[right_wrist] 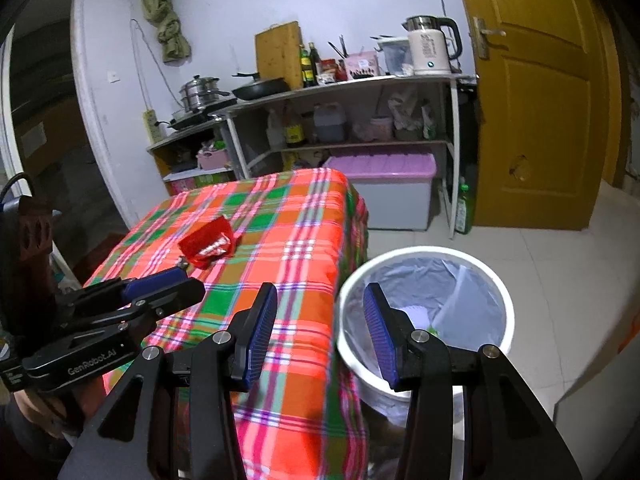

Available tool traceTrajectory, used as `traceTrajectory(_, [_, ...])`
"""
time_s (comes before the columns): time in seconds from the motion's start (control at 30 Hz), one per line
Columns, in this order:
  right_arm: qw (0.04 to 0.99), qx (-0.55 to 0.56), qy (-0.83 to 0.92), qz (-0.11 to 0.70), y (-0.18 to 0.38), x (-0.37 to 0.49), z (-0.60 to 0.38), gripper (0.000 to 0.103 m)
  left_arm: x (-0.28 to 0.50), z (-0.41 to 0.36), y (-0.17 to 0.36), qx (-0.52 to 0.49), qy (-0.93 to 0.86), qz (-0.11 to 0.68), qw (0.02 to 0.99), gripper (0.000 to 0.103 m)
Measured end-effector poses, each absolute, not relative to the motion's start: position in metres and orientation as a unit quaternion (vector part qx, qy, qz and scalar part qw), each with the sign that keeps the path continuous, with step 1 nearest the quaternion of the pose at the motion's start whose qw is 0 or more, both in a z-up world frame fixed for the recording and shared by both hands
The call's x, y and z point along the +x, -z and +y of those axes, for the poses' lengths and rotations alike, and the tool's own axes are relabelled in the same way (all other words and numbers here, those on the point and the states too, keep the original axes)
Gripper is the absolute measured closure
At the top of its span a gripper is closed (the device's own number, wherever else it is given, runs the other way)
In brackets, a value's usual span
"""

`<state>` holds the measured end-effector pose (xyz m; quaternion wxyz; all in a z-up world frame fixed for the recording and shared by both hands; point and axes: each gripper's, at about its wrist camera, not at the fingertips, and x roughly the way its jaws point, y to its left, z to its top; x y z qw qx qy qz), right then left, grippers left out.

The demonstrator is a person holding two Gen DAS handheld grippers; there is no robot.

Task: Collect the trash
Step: 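Move both tools back over the table toward the red wrapper and brown bar, then grasp the brown chocolate bar with the left tool while the right tool grasps the red wrapper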

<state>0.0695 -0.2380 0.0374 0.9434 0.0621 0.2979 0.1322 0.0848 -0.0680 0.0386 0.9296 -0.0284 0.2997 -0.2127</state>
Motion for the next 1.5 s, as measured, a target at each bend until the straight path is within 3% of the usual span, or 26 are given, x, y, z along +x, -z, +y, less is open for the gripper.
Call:
traceTrajectory(0.83, [0.936,0.035,-0.191,0.293,-0.034,0.061,-0.187,0.057,0.051,-0.002,-0.039,-0.051,0.135,0.283,0.948,0.069])
traceTrajectory(1.5, [0.915,0.022,-0.231,0.331,-0.016,0.109,-0.147,0.057,0.086,0.060,-0.010,-0.065,0.050,0.306,0.948,0.069])
